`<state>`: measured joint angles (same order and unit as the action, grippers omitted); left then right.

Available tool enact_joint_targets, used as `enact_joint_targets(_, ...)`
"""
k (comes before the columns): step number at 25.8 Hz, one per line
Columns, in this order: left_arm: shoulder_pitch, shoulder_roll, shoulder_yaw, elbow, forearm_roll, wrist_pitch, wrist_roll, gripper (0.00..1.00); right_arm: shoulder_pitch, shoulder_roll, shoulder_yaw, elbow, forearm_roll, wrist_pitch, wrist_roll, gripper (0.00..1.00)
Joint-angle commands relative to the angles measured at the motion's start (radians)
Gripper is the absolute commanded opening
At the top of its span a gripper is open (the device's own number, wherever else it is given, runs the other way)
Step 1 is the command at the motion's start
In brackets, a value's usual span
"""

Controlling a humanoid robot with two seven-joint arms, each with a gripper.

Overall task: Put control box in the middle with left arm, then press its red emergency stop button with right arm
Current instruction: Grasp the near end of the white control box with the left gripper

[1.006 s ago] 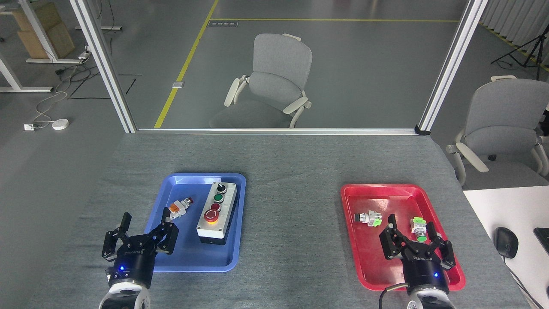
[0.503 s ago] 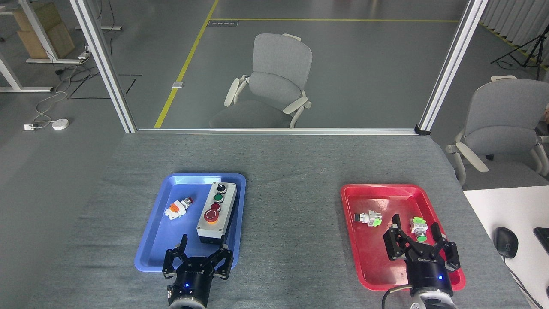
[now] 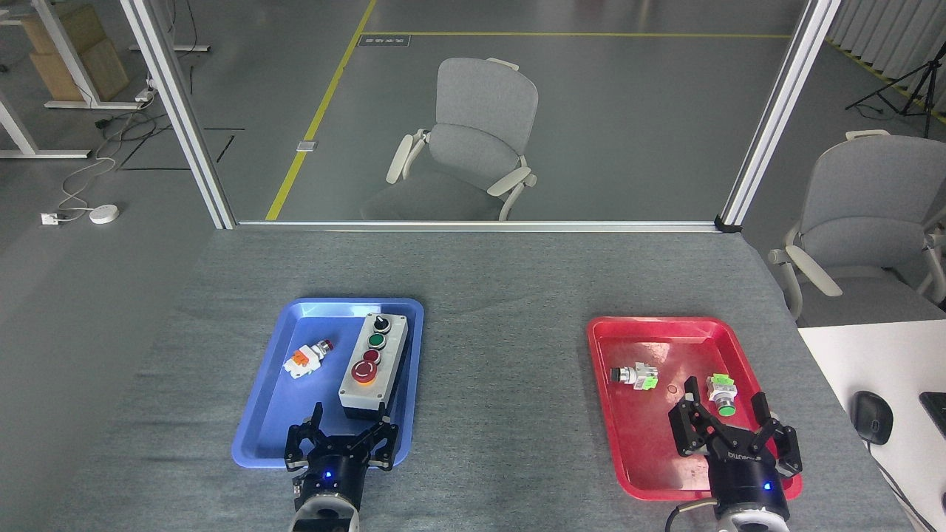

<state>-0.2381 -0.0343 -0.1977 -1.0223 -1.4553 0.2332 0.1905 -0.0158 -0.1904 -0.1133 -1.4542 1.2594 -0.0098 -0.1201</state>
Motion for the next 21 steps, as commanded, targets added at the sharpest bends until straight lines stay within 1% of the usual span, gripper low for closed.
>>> enact_joint_targets(1,-0.024,-0.002,0.001,0.024,0.004,0.0,0.0,0.98,0.002,-0.006,0.0,0.0,0.0,-0.001,0.0,0.98)
enact_joint_targets(8,-0.05,-0.004,0.001,0.062,0.01,-0.003,-0.002,0.98,0.001,-0.017,0.0,0.0,0.002,-0.015,-0.001,0.98)
enact_joint_targets(15,-0.052,-0.002,0.001,0.07,0.021,-0.017,0.0,0.99,0.001,-0.058,0.004,-0.002,0.002,-0.058,-0.001,0.98)
enact_joint_targets(18,-0.053,-0.006,0.0,0.071,0.023,-0.018,0.0,0.99,-0.003,-0.047,0.017,-0.025,0.011,-0.052,0.007,0.98)
enact_joint_targets(21,-0.055,-0.018,-0.002,0.07,0.024,-0.02,-0.002,0.99,-0.01,-0.041,0.014,-0.026,0.044,-0.044,0.007,0.98)
